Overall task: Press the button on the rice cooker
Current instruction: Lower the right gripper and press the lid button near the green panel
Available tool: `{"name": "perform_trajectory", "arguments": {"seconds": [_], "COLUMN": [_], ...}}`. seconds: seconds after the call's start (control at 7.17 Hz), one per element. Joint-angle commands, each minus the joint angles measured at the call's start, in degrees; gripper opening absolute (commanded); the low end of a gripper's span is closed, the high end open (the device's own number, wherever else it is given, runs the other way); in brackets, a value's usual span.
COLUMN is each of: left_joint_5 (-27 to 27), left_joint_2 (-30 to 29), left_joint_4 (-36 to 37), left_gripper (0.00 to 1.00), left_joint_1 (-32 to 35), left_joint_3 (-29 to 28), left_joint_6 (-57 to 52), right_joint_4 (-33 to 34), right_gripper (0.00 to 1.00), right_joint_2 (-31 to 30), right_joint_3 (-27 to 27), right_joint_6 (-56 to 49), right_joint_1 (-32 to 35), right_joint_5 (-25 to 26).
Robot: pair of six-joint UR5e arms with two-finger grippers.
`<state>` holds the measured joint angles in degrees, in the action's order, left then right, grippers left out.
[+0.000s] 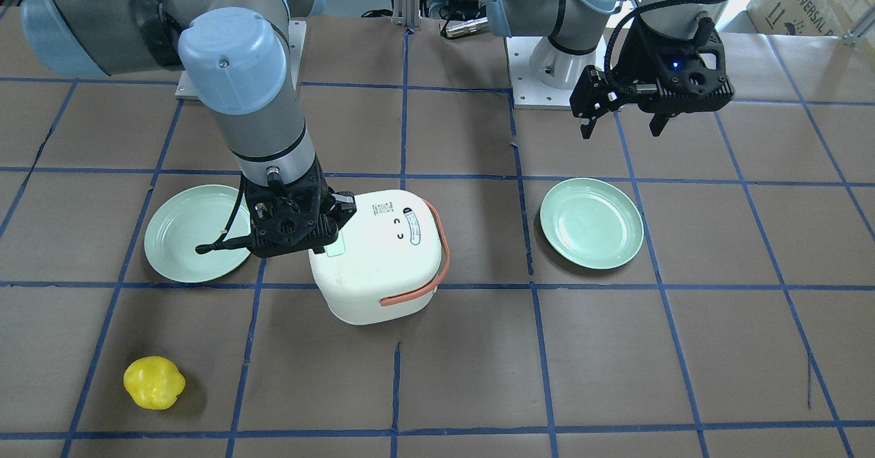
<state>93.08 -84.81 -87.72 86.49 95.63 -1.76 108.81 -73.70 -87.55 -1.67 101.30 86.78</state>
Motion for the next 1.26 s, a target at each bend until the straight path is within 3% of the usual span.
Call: {"name": "perform_trajectory", "arguments": {"seconds": [0.0,1.12], "left_joint_5": [0.0,0.0], "left_joint_2": [0.0,0.0], "left_joint_4": [0.0,0.0], "left_gripper": [1.00,1.00], "left_joint_1": [0.0,0.0], "left_joint_3": [0.0,0.0], "left_joint_6": [0.0,0.0], "right_joint_4": [0.3,-0.2], "right_gripper": [0.08,0.07], "right_joint_2": [2.1,2.4], "right_joint_3": [1.9,1.2], "right_joint_6": [0.1,-1.1], "right_joint_1": [1.6,1.0], "right_joint_5": [0.3,-0.7]}}
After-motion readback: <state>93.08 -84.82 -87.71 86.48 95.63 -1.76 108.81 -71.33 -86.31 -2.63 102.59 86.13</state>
